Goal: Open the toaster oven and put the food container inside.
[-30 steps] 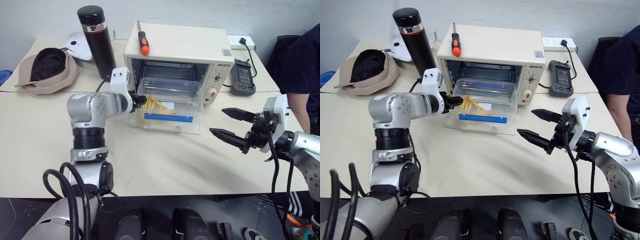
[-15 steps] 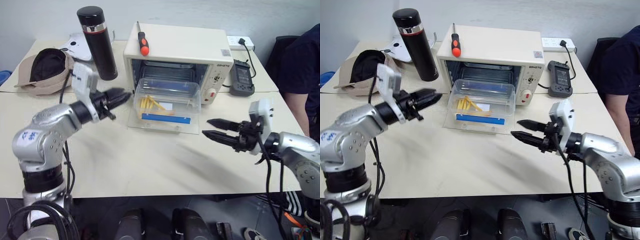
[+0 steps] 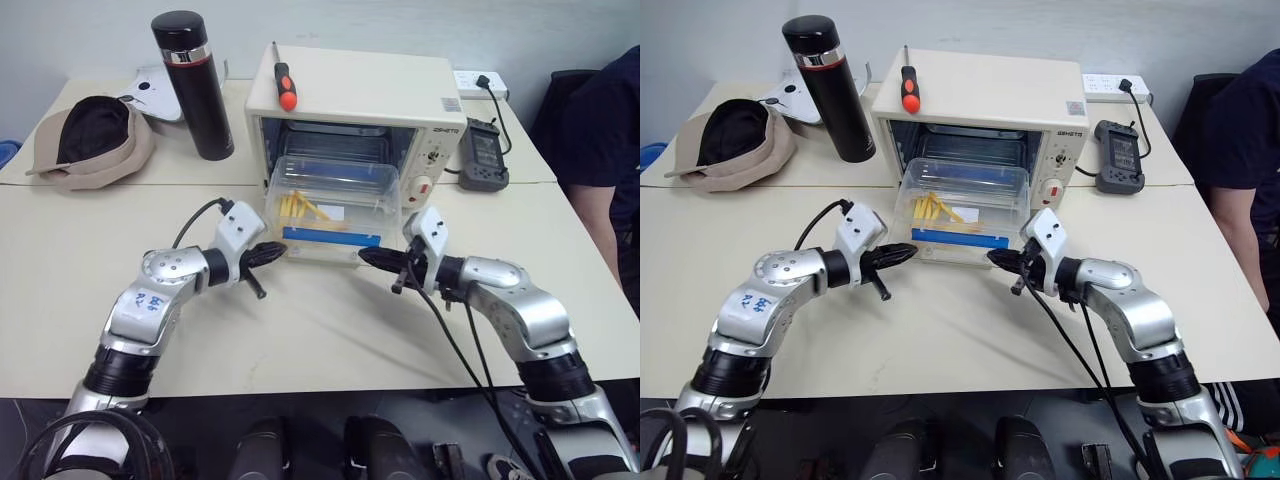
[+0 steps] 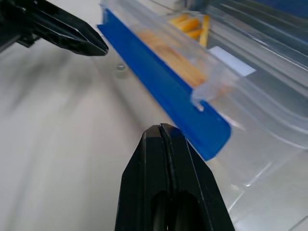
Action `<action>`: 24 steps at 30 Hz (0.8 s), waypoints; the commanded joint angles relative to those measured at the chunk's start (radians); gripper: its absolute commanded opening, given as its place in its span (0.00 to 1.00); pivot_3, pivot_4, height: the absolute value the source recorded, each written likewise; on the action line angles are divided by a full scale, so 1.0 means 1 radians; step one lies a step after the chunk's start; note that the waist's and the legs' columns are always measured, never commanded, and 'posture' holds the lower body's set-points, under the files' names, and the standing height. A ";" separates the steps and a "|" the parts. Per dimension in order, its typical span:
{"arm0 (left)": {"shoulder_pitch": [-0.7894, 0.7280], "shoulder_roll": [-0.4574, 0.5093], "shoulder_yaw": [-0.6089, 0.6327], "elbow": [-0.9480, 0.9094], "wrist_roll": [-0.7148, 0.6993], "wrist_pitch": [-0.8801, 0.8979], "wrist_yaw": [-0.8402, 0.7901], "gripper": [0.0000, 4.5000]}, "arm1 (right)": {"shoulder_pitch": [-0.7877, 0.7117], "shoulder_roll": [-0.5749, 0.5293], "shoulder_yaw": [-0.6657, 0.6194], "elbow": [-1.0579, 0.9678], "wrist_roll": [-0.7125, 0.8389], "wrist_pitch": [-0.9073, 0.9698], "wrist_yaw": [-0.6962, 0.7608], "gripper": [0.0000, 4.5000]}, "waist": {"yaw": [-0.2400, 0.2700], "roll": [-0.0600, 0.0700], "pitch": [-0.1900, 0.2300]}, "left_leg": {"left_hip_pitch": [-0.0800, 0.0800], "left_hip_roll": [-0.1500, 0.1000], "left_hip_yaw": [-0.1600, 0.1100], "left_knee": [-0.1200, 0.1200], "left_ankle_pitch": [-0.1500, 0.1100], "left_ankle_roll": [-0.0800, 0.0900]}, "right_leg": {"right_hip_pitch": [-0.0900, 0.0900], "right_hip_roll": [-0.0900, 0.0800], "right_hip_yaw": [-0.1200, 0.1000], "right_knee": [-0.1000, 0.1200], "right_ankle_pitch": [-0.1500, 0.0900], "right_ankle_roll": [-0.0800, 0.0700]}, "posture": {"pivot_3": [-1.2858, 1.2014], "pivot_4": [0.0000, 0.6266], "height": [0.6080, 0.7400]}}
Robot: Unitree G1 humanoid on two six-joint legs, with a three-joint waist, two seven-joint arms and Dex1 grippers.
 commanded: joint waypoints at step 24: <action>-0.378 -0.265 0.101 0.485 0.098 -0.213 0.238 0.08 | -0.465 0.242 -0.113 0.670 -0.183 -0.380 -0.127 0.00 | -0.022 0.000 0.000 | 0.000 0.000 0.000 -0.001 0.003 0.000 | 0.000 0.001 -0.008 0.002 0.000 0.000 | 0.52 0.24 1.00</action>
